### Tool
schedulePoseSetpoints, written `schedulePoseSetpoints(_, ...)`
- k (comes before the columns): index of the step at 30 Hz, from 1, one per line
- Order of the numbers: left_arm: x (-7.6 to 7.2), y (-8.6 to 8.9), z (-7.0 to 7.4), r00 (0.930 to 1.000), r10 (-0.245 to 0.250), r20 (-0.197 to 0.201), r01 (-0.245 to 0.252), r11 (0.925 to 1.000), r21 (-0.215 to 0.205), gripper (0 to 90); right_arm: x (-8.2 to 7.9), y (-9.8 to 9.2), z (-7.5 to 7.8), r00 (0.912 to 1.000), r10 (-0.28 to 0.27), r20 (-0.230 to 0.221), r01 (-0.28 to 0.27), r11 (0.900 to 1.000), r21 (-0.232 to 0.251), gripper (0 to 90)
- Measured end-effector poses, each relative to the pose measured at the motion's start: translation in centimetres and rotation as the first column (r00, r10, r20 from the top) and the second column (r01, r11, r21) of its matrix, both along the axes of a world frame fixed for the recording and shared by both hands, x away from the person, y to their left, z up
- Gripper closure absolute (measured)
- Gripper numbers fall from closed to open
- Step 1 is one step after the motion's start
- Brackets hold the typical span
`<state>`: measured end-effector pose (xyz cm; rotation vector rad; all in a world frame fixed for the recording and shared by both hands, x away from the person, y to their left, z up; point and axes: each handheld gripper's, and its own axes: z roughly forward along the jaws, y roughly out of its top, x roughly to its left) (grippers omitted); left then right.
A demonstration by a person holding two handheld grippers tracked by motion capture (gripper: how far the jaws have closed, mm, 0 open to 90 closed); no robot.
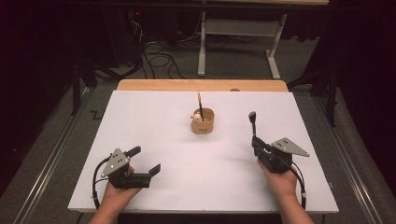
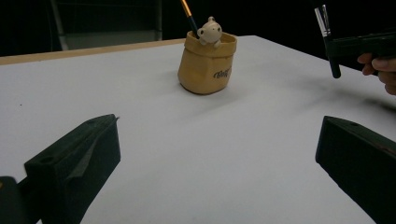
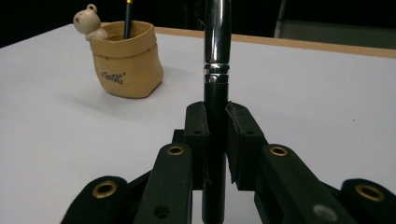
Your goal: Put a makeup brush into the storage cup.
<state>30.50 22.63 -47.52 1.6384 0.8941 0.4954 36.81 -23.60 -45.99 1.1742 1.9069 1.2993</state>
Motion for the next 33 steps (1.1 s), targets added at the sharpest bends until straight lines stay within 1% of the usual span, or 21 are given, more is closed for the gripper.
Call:
schedulePoseSetpoints(4, 0.0, -0.1, -0.1, 1.0, -0.001, -0.004, 0.001, 1.0, -0.002, 0.9, -0.5, -0.4, 0.2, 0.9997, 0.0, 0.026, -0.001, 1.0, 0.026, 80.7)
schedulePoseSetpoints(5, 0.0, -0.2, -0.1, 1.0, -0.003, -0.006, 0.003, 1.0, -0.006, 0.9, -0.6, -0.5, 0.2, 0.9996, 0.007, 0.029, -0.008, 0.999, 0.037, 80.7)
schedulePoseSetpoints(7, 0.0, -0.1, 0.0, 0.9999, -0.007, -0.008, 0.007, 0.9998, -0.016, 1.5, -0.8, -0.6, 0.3, 0.999, 0.006, 0.044, -0.008, 0.999, 0.045, 80.7)
schedulePoseSetpoints(12, 0.0, -0.2, -0.1, 0.9999, -0.007, -0.014, 0.007, 0.9999, -0.013, 1.5, -1.4, -0.8, 0.4, 0.9969, 0.011, 0.078, -0.016, 0.998, 0.068, 80.7)
schedulePoseSetpoints(14, 0.0, -0.3, -0.1, 0.9998, -0.009, -0.019, 0.009, 0.9999, -0.015, 2.1, -1.5, -0.7, 0.4, 0.9953, 0.015, 0.095, -0.021, 0.998, 0.062, 80.7)
schedulePoseSetpoints(18, -0.1, -0.3, -0.1, 0.9997, -0.015, -0.019, 0.015, 0.9998, -0.016, 3.3, -1.6, -0.4, 0.4, 0.9937, 0.025, 0.109, -0.031, 0.998, 0.059, 80.7)
schedulePoseSetpoints(20, -0.1, -0.3, 0.0, 0.9995, -0.024, -0.02, 0.024, 0.9992, -0.031, 3.3, -1.7, -0.3, 0.4, 0.9934, 0.027, 0.111, -0.033, 0.998, 0.059, 80.7)
schedulePoseSetpoints(23, -0.1, -0.3, 0.0, 0.9996, -0.023, -0.017, 0.022, 0.9992, -0.032, 3.4, -1.6, 0.1, 0.6, 0.9918, 0.039, 0.122, -0.046, 0.997, 0.057, 80.7)
schedulePoseSetpoints(26, -0.1, -0.2, 0.0, 0.9996, -0.02, -0.018, 0.02, 0.9993, -0.032, 3.4, -1.5, 0.5, 1.0, 0.9896, 0.054, 0.133, -0.064, 0.995, 0.076, 80.7)
schedulePoseSetpoints(29, 0.0, -0.2, 0.0, 0.9997, -0.016, -0.018, 0.016, 0.9994, -0.031, 3.4, -1.2, 1.2, 1.4, 0.9866, 0.081, 0.141, -0.091, 0.994, 0.061, 80.7)
schedulePoseSetpoints(33, -0.1, -0.2, 0.0, 0.9998, -0.013, -0.017, 0.012, 0.9995, -0.028, 3.4, -0.9, 2.1, 1.8, 0.984, 0.107, 0.142, -0.116, 0.991, 0.059, 80.7)
